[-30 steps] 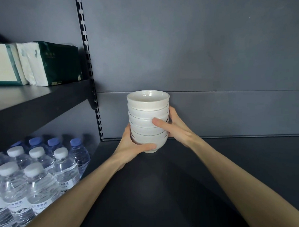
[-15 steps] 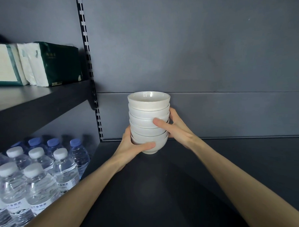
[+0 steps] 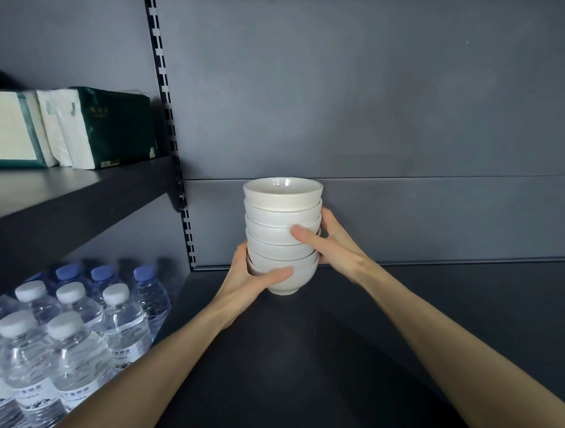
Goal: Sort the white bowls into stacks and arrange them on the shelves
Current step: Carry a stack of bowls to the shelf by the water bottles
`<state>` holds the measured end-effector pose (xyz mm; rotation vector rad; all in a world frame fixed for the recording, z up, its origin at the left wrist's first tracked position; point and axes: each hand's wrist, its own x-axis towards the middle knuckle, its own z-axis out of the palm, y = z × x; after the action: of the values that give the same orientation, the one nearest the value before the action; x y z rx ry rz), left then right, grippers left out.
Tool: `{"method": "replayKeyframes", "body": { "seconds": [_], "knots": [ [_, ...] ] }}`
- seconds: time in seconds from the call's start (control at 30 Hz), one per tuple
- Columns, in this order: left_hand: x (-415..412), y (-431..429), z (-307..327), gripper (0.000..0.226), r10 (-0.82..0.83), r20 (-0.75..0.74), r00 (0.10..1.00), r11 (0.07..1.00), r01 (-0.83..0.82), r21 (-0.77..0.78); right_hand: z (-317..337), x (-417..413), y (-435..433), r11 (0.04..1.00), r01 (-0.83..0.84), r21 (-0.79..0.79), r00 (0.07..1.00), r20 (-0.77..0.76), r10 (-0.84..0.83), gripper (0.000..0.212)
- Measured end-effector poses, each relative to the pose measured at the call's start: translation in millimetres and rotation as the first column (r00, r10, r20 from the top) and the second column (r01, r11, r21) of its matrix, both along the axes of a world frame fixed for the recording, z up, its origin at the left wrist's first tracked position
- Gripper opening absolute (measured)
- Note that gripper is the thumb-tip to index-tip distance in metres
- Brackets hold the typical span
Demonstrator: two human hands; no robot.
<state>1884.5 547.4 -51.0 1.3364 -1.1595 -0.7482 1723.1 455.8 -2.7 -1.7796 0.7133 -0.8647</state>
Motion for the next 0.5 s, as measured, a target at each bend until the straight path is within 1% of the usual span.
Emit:
{"method": "replayKeyframes", "body": {
  "seconds": [0.2, 0.3, 0.4, 0.5],
  "knots": [
    [-2.2, 1.3, 2.2, 0.085, 0.025, 0.006, 1.0, 0.999, -0.025, 0.021, 0.9, -0.7, 1.4, 1.0, -0.011, 0.006, 1.0, -0.019, 0.011, 0.098],
    [-2.5, 3.8, 5.8, 0.078, 0.03, 0.056, 0.998, 0.999, -0.031, 0.034, 3.5, -2.5, 3.7, 1.0, -0.017, 0.006, 0.999, -0.048, 0.017, 0.094],
    [-5.7, 9.7, 14.4, 0.068, 0.067, 0.196, 0.978, 0.995, -0.081, 0.063, 9.1, -6.7, 6.8, 1.0, -0.019, 0.008, 0.995, -0.101, 0.02, 0.086],
    [-9.1, 19.1, 16.4, 0.066, 0.151, 0.383, 0.911, 0.975, -0.2, 0.092, 16.7, -15.8, 12.7, 1.0, 0.001, -0.017, 0.988, -0.156, -0.004, 0.079]
  ]
}}
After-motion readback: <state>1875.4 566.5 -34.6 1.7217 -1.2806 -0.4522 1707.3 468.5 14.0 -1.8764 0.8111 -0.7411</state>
